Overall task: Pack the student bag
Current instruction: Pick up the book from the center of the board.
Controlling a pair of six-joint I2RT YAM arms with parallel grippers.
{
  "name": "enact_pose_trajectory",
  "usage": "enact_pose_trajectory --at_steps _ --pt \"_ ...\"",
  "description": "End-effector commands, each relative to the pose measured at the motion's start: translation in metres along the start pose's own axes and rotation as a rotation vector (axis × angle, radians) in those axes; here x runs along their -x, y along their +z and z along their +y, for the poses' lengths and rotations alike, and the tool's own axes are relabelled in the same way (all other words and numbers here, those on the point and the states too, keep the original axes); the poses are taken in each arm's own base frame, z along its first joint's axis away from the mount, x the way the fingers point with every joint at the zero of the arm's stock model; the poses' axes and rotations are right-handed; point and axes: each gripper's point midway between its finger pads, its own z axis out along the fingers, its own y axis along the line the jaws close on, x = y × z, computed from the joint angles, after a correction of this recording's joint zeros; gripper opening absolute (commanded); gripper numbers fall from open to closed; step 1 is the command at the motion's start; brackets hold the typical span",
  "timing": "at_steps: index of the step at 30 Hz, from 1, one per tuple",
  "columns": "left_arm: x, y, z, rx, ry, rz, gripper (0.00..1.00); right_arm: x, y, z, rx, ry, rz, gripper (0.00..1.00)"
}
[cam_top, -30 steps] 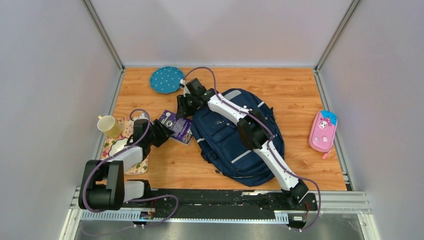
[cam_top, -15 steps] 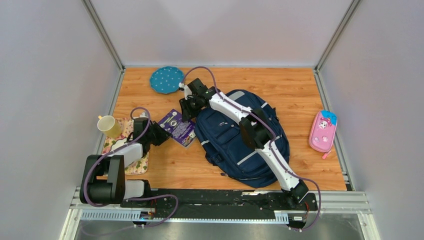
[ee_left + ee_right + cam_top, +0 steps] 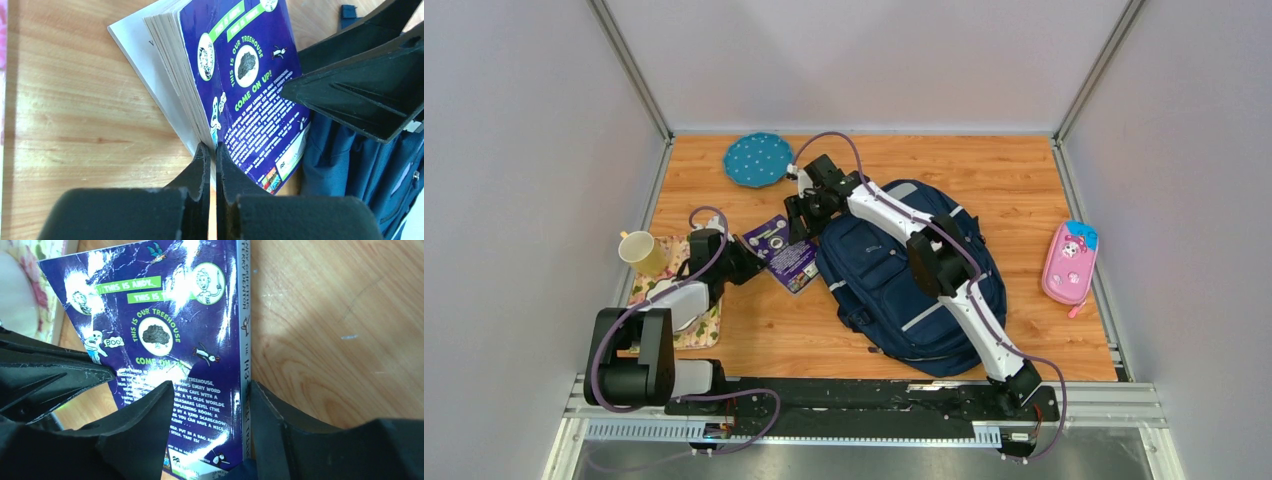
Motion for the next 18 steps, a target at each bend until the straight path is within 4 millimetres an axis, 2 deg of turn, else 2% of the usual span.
enact_pose_trajectory --at_steps 1,3,5,7,8,11,15,18 --pt "0.038 -0.012 -0.068 -0.246 0.142 -0.088 0.0 0.022 -0.047 0.077 0.273 0.042 -0.033 0.59" --pt "0.041 -0.016 -0.074 -0.264 0.145 -0.098 0.0 0.025 -0.053 0.084 0.333 0.07 -0.019 0.59" --pt "0.046 -0.018 -0.073 -0.237 0.128 -0.118 0.0 0.02 -0.05 0.086 0.364 0.087 0.008 0.6" --pt "0.043 -0.015 -0.067 -0.198 0.112 -0.087 0.14 0.014 -0.044 0.087 0.379 0.107 0.03 0.6" --pt "0.041 -0.014 -0.065 -0.189 0.109 -0.076 0.25 0.013 -0.043 0.088 0.381 0.108 0.032 0.6" --pt "0.03 -0.005 -0.056 -0.173 0.081 -0.03 0.39 0.006 -0.038 0.093 0.404 0.112 0.051 0.59" --pt "0.018 0.004 -0.053 -0.204 0.033 0.005 0.42 0.001 -0.036 0.104 0.445 0.113 0.068 0.58" --pt "0.011 0.008 -0.049 -0.199 0.009 0.027 0.42 0.002 -0.036 0.104 0.444 0.115 0.066 0.58"
